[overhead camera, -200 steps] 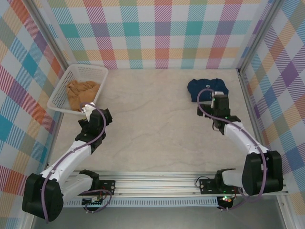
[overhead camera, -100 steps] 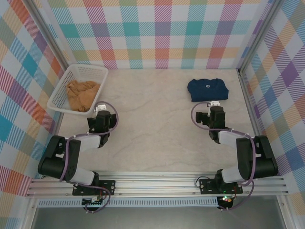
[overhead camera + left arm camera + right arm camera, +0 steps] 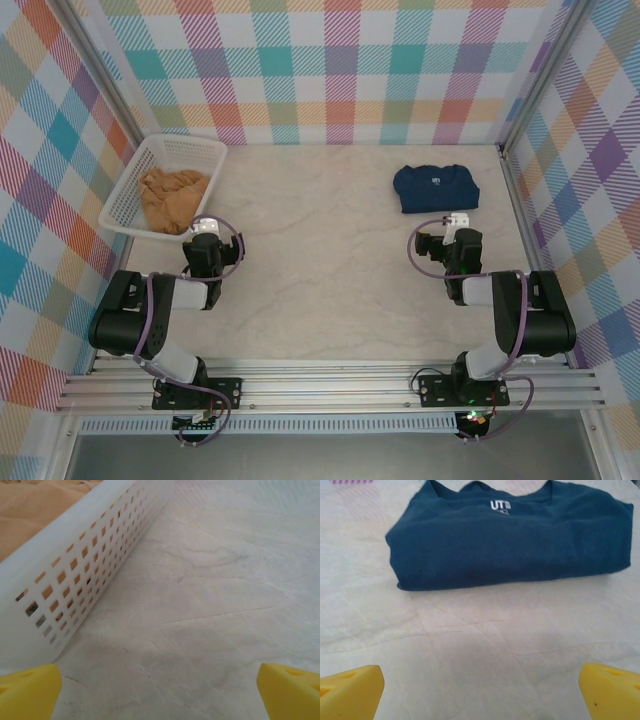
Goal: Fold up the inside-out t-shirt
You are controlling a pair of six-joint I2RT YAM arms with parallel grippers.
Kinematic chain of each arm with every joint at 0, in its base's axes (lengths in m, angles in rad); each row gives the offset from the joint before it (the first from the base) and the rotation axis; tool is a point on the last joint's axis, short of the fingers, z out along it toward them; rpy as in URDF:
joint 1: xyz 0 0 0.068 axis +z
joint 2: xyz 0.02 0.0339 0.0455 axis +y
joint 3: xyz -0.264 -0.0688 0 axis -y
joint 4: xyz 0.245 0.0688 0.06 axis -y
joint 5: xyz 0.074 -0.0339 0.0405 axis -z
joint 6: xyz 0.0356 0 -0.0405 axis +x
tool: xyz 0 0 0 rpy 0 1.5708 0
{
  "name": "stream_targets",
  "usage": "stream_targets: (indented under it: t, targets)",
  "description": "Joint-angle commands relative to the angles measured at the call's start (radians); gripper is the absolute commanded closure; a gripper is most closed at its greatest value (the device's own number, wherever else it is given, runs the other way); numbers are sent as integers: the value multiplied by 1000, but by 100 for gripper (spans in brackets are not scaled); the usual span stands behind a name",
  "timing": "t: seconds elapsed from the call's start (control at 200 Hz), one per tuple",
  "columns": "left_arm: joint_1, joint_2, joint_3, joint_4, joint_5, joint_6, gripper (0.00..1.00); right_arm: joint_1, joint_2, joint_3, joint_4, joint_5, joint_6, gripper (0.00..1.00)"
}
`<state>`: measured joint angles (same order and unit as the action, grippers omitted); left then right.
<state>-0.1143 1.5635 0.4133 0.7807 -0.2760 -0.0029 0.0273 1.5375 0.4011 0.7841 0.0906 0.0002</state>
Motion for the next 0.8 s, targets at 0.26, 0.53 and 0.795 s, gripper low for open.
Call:
stream_targets:
  t: [0.26, 0.53, 0.795]
  targets:
    - [10, 0, -10, 58, 29, 8, 0, -3, -4, 1, 61, -44, 12, 0]
    - [10, 0, -10, 58, 29, 8, 0, -3, -4, 0, 61, -45, 13, 0]
    - [11, 0, -9, 58, 29, 8, 0, -4, -3, 2, 58, -49, 12, 0]
